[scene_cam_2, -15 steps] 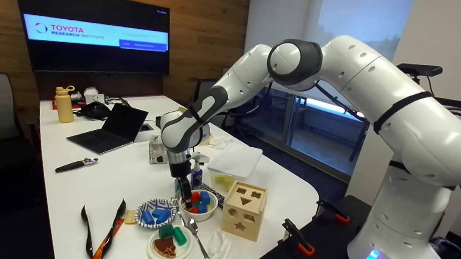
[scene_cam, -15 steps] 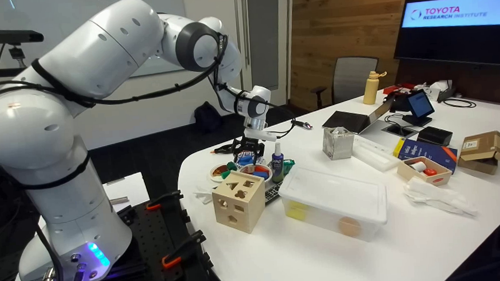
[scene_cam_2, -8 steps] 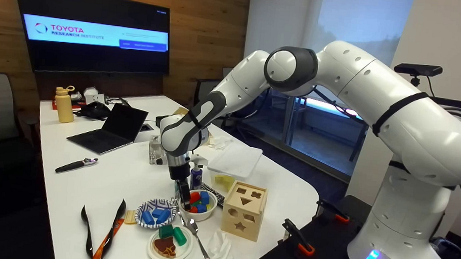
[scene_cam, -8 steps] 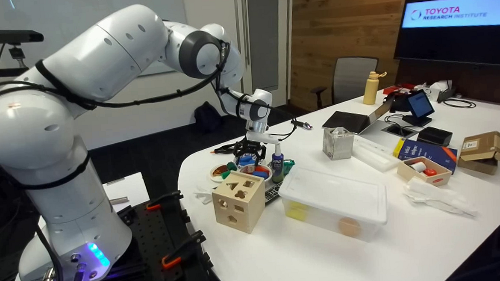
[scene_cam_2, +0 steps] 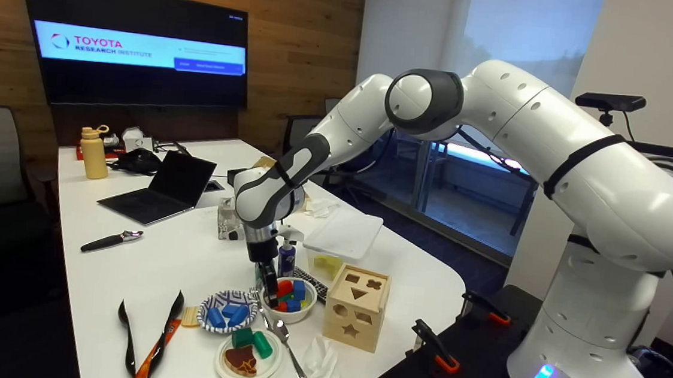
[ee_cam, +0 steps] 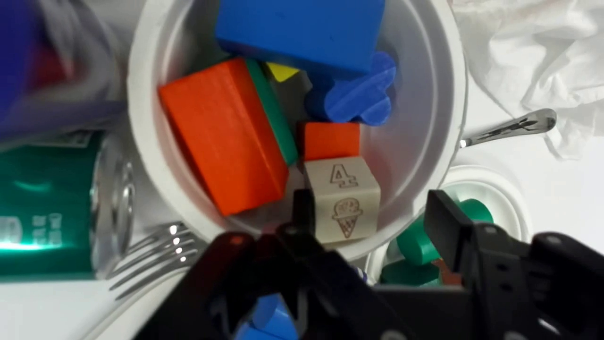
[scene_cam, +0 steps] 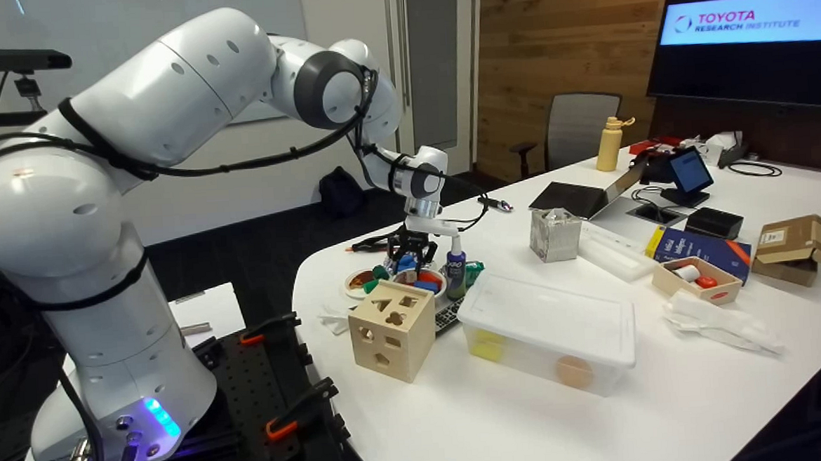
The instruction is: Put one wooden block in the wooden toy box.
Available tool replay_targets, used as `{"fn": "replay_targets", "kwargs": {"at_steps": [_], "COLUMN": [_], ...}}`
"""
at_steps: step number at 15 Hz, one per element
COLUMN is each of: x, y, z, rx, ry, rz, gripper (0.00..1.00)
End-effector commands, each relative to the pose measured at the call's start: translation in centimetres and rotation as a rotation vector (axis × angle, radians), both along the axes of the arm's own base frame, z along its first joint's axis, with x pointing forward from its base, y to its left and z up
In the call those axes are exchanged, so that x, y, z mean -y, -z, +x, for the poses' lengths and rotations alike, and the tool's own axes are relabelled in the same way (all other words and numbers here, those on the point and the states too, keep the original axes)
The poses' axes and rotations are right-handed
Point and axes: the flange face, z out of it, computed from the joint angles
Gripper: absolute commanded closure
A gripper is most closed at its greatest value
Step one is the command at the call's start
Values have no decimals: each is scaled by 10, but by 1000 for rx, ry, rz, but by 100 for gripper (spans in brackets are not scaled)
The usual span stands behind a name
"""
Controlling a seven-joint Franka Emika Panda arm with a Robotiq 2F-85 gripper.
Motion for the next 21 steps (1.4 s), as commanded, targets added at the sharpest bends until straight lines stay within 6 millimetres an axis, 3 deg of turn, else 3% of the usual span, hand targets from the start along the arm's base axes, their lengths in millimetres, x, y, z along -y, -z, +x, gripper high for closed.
{"fn": "replay_targets", "kwargs": {"at_steps": [1,4,10,12,17,21], "x": [-3,-5,-9,-11,-17,-1], "y": [1,-1,-7,-21,-83,-136], "z": [2,1,-1,0,4,-6], "rx": [23,31,42,56,125,188], "ry": [-10,-15,-3,43,277,502], "rz": [-25,-29,-43,-52,-85,-97], "gripper": [66,89,90,90,90,90]}}
